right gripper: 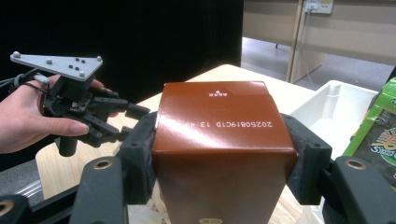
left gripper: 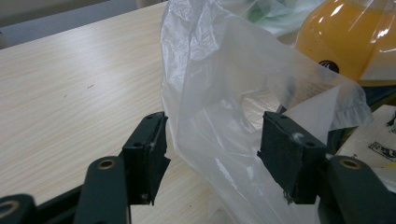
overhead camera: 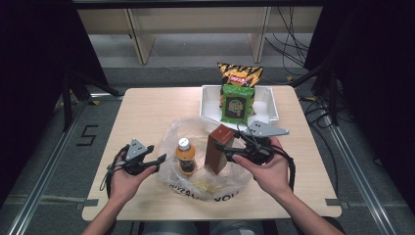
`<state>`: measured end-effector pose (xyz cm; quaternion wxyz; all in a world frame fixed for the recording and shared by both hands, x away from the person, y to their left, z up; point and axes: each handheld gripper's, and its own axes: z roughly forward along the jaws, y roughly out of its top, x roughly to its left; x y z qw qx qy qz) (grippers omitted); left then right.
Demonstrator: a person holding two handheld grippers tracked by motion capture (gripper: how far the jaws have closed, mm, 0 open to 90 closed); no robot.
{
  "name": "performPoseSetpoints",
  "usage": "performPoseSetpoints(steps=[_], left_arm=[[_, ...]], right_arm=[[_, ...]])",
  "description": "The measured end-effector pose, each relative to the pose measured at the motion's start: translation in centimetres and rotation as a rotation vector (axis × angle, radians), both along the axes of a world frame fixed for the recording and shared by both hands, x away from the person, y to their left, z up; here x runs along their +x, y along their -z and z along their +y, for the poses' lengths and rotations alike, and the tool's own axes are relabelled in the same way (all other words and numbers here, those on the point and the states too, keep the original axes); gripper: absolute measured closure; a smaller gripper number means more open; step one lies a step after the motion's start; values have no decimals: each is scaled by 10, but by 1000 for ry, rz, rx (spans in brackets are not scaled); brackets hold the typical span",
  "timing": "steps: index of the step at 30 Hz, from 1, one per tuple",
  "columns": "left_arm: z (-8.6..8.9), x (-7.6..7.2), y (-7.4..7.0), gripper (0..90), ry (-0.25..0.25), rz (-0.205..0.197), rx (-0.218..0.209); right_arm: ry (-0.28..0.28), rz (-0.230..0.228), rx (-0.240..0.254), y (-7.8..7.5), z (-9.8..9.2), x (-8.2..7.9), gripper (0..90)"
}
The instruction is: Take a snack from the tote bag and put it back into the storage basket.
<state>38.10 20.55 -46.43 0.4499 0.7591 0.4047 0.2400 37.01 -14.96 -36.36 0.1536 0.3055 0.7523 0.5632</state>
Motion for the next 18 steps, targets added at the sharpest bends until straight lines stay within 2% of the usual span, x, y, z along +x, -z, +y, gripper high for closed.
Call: performPoseSetpoints(steps=[1,2,3,8,9,11,12,14,16,18], left_arm=[[0,0,0,404,0,0,0],[0,0,0,404,0,0,0],[0,0,0,404,2,0,2],[0,0,1,404,-3,6,-6],[0,0,0,404,1,1,2],[0,0,0,404,2,0,2],[0,0,0,404,1,1,0],[0,0,0,404,1,2,0],[0,0,1,404,-2,4,-5],[0,0,0,404,-3,3,-5]], right_arm=[[-5,-2,5,-1,0,1,391],[-9,-24,-10,-2,-1,2,391],[-8,-4,9,-2,-1,1,391],[0,-15,18,-9,-3,2,391],[0,-29,13,-10,-4,3,391],[7,-9,19,-11,-4,2,391],[3,-29,11,-12,-5,3,391],[17,-9,26,-13,-4,2,391],[8,-19,17,-14,-5,4,391],[4,-24,30,-14,-5,4,391]])
